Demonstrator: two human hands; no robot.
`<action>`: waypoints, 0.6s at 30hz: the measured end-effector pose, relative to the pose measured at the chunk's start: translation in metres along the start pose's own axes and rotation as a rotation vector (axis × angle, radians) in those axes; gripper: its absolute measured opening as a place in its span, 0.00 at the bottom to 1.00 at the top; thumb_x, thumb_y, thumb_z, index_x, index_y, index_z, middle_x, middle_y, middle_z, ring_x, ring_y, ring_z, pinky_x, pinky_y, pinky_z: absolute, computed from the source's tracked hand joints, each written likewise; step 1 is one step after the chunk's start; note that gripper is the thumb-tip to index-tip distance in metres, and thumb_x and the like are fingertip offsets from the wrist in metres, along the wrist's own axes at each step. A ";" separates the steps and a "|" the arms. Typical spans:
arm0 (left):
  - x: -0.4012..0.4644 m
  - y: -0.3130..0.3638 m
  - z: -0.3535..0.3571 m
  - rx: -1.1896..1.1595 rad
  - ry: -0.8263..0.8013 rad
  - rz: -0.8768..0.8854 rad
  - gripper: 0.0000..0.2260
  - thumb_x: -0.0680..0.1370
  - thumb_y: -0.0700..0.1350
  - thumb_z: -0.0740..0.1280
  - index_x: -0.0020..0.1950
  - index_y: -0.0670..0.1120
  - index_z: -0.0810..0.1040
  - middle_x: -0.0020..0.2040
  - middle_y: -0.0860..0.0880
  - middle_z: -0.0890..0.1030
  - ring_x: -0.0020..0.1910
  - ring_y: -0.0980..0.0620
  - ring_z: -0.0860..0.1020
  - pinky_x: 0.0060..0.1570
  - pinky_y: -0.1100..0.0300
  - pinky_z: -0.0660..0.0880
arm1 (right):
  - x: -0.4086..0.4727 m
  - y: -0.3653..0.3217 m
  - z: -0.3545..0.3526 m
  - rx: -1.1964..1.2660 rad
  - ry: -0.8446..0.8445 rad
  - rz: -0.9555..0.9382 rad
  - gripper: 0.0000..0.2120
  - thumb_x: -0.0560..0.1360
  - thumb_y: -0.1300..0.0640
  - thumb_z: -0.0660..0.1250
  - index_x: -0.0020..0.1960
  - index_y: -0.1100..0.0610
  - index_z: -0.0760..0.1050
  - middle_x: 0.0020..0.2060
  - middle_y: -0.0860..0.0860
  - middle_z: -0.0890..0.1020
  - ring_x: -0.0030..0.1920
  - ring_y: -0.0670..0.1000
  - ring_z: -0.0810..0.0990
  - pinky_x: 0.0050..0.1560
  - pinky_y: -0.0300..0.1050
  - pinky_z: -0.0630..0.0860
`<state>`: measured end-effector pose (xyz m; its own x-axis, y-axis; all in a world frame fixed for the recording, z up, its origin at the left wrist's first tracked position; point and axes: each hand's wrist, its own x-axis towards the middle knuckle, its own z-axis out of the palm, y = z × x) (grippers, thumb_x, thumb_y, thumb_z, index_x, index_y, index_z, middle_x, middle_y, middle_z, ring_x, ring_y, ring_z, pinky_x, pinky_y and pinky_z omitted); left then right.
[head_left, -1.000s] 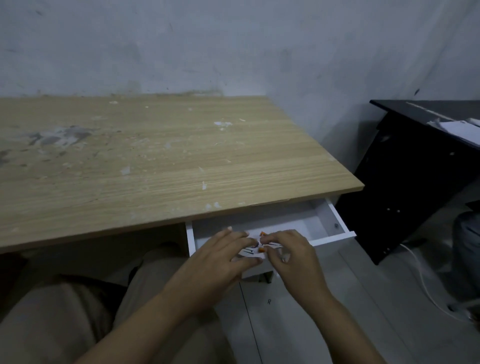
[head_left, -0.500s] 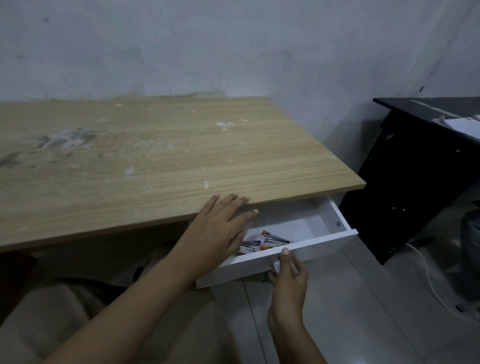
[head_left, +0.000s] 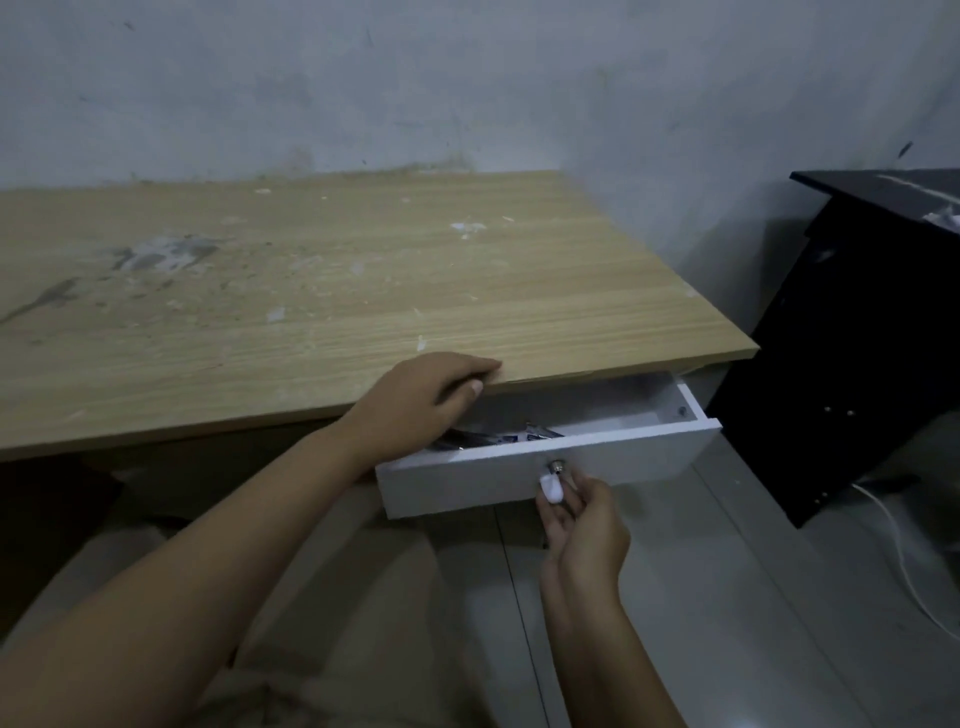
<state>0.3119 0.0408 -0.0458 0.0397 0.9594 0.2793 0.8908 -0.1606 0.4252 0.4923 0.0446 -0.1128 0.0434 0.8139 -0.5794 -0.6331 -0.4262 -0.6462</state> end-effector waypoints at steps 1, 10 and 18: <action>0.002 0.000 -0.002 -0.050 -0.011 -0.048 0.15 0.80 0.45 0.58 0.67 0.51 0.71 0.65 0.52 0.77 0.60 0.59 0.72 0.53 0.70 0.67 | 0.000 0.000 0.006 -0.003 -0.009 0.017 0.07 0.76 0.64 0.61 0.47 0.65 0.77 0.46 0.60 0.82 0.53 0.58 0.81 0.58 0.49 0.77; -0.001 -0.005 -0.007 -0.059 0.087 -0.188 0.16 0.81 0.49 0.54 0.66 0.49 0.72 0.66 0.49 0.76 0.64 0.53 0.72 0.60 0.60 0.67 | 0.032 -0.005 0.052 0.021 -0.105 0.016 0.10 0.75 0.70 0.57 0.41 0.64 0.76 0.37 0.55 0.78 0.51 0.57 0.79 0.60 0.47 0.76; 0.006 -0.006 -0.010 -0.165 0.025 -0.214 0.18 0.82 0.50 0.51 0.62 0.49 0.77 0.66 0.51 0.76 0.63 0.59 0.70 0.57 0.73 0.61 | 0.074 0.002 0.083 0.155 -0.317 0.067 0.12 0.79 0.63 0.53 0.56 0.63 0.73 0.46 0.56 0.77 0.52 0.57 0.76 0.66 0.53 0.72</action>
<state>0.3022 0.0447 -0.0379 -0.1543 0.9699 0.1885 0.7918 0.0073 0.6108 0.4298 0.1368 -0.1152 -0.2292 0.8784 -0.4195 -0.7368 -0.4381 -0.5149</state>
